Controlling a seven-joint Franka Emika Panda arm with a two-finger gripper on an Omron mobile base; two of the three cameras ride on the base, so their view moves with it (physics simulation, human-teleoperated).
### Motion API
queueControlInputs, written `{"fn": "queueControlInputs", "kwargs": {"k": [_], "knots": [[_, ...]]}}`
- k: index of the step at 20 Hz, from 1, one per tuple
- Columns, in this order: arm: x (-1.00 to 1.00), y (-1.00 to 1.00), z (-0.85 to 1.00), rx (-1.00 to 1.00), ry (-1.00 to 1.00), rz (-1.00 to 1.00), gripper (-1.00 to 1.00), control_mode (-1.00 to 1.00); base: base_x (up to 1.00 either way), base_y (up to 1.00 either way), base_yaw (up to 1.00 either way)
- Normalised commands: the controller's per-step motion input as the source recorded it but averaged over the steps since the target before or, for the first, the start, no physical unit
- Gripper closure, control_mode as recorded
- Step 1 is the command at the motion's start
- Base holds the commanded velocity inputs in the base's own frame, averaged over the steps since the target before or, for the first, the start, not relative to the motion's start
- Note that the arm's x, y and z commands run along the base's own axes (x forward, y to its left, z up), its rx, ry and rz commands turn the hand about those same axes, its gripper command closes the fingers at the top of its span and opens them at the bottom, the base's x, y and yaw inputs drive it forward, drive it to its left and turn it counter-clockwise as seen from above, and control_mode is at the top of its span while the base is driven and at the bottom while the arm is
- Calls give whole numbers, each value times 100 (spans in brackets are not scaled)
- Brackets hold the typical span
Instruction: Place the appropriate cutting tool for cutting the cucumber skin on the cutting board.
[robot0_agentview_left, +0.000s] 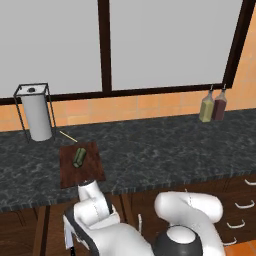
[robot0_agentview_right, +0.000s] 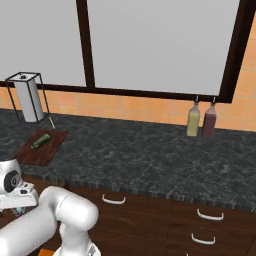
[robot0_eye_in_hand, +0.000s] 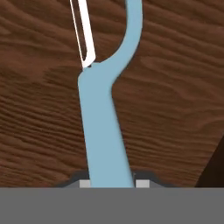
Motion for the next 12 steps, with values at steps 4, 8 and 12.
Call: {"fn": "queueControlInputs", "kwargs": {"k": [4, 8, 12], "knots": [[-88, -26, 99, 0, -5, 0, 100, -100, 0, 0, 0], [-63, -19, 100, 0, -7, 0, 100, -100, 0, 0, 0], [-18, -1, 100, 3, -11, 0, 100, -100, 0, 0, 0]]}}
